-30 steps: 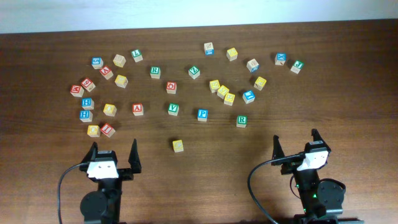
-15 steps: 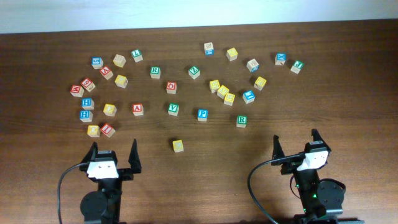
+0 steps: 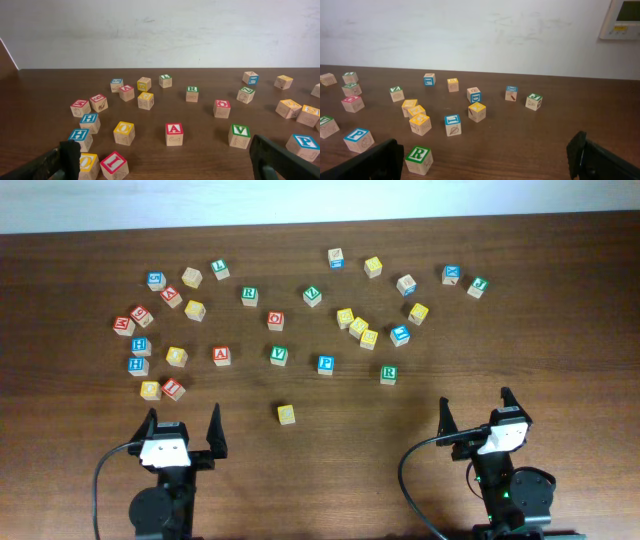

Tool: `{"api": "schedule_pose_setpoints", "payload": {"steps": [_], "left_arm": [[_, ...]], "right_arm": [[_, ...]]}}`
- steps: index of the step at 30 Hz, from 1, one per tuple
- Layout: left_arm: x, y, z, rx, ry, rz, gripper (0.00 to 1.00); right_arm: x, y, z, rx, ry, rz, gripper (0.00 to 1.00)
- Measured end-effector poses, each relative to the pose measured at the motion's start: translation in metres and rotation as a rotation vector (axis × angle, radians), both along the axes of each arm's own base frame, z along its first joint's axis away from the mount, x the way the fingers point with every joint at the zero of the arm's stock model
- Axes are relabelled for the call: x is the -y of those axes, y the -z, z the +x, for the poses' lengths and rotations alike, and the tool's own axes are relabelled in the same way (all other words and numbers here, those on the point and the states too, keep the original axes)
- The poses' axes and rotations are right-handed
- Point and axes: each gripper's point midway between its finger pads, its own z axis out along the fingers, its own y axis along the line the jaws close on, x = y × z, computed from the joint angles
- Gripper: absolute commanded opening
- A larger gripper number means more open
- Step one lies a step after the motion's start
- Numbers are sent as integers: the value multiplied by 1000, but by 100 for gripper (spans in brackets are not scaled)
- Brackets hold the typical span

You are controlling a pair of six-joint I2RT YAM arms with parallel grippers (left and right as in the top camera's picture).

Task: Spell out CVPR

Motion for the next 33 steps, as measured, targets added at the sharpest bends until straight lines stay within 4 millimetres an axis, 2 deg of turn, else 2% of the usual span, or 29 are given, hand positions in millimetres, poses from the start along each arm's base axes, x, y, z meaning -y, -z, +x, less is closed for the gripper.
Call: {"api": "schedule_pose_setpoints", "payload": {"steps": [11,13,14,16,18,19,20,21,23,26,28,30,32,33], "left_arm": [[0,0,0,0,0,0,99],[-3,-10,1,45,-16,3,99],[0,-15,1,64,-2,2,99],[20,-17,0,75,117,-2,99],[55,-42,-7,183,327,9,99],[68,-66,-16,284,405,27,99],[76,-90,-26,387,456,38,99],[84,-126,-45,539,512,57,99],[84,-142,-49,549,514,29,99],[78,-169,-44,432,475,-37,99],[76,-184,-30,262,457,-86,99],[88,-202,-10,5,528,-145,99],[108,-202,2,-194,655,-218,99],[112,-196,12,-273,674,-254,99]], "right_arm": [[0,0,0,0,0,0,98],[0,0,0,0,0,0,98],[0,0,0,0,0,0,98],[0,0,0,0,0,0,98],[0,0,0,0,0,0,98],[0,0,0,-1,0,0,98],[0,0,0,-1,1,0,98],[0,0,0,-1,1,0,98],[1,0,0,-2,4,0,98],[1,1,0,-3,6,0,98],[1,1,0,-3,7,0,98],[1,1,0,-5,8,0,98],[1,1,0,-5,8,0,98],[1,1,0,-5,8,0,98]]}}
